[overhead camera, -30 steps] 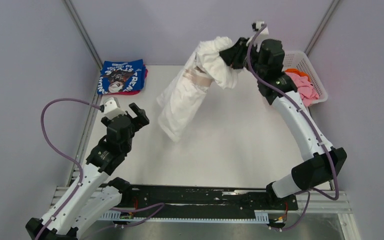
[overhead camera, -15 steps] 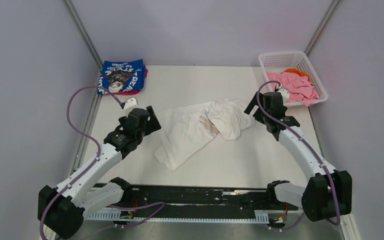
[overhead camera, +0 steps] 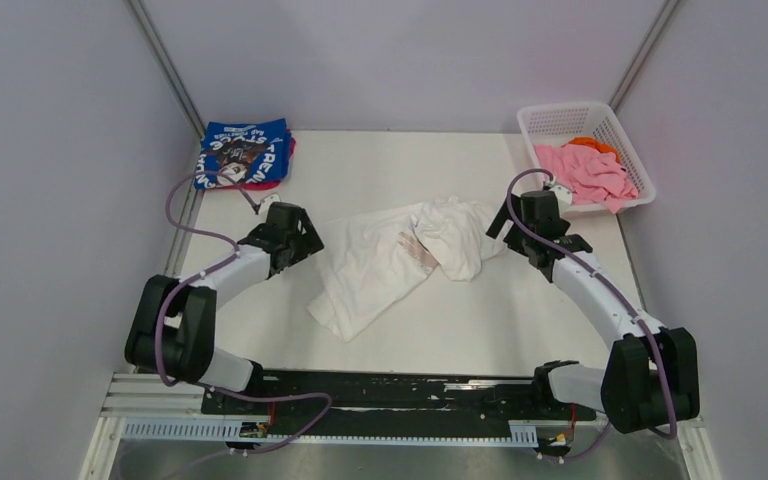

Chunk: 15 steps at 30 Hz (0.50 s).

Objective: Fold and stack the t-shirts
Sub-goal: Move the tshirt to the center of the board, then flatten out the tshirt

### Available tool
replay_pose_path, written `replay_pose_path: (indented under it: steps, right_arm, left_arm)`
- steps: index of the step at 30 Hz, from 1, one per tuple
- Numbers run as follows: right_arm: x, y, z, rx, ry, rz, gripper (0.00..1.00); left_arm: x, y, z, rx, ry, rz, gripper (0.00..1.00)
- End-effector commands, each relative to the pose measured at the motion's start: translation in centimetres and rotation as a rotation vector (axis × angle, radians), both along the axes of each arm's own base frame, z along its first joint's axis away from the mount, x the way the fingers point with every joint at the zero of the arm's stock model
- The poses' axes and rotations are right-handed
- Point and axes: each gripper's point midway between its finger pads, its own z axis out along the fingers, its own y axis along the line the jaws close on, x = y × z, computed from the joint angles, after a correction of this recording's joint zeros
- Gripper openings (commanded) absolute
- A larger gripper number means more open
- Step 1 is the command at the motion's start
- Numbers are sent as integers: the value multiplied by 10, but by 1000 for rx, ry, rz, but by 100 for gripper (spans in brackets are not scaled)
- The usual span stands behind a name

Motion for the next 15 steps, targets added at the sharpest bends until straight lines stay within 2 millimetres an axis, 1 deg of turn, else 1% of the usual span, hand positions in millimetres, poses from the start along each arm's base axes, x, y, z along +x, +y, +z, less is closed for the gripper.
replay_pose_path:
  steps: [1,2,3,4,5,6,7,8,9,10,11,12,13,14,15]
  right_arm:
    - [11,-2,-1,-2,-24,-18,100]
    - [12,-4,-5,7,-14,-29,100]
    - [13,-5,-9,12,-3,-38,100]
    - [14,-8,-13,16,9,-55,100]
    - [16,-11,-16,22,19,-71,100]
    - [18,-14,-19,26,26,-81,99]
    - [20,-14,-20,29,29,-83,99]
    - [24,-14,-21,30,27,-81,99]
    - [28,-14,-20,30,24,-73,98]
    - [33,-13,-20,34,25,-66,97]
    - [38,-12,-20,40,26,-64,96]
    - [43,-11,-22,42,30,-59,96]
    - [48,-10,-22,45,29,-55,95]
    - [53,-10,-23,47,31,-51,95]
    - [58,-9,-24,51,34,-46,95]
  left_arm:
    - [40,-11,3,-31,-78,0,93]
    - [47,-12,5,-31,-84,3,92]
    - [48,-11,-5,-19,-58,6,92]
    - [53,-12,-4,-18,-59,6,91]
    - [52,-12,-13,-11,-30,4,91]
    - [56,-14,-13,-16,-26,0,89]
    - [54,-15,-23,-8,12,-6,88]
    - [58,-20,-21,-21,15,-22,86]
    - [61,-22,-26,-21,33,-35,85]
    - [59,-27,-34,-33,61,-54,82]
    - [62,-30,-33,-37,62,-72,80]
    - [60,-35,-39,-54,83,-94,78]
    - [62,-38,-39,-59,85,-108,73]
    - [60,-42,-43,-72,102,-128,69]
    - [59,-44,-45,-78,109,-134,62]
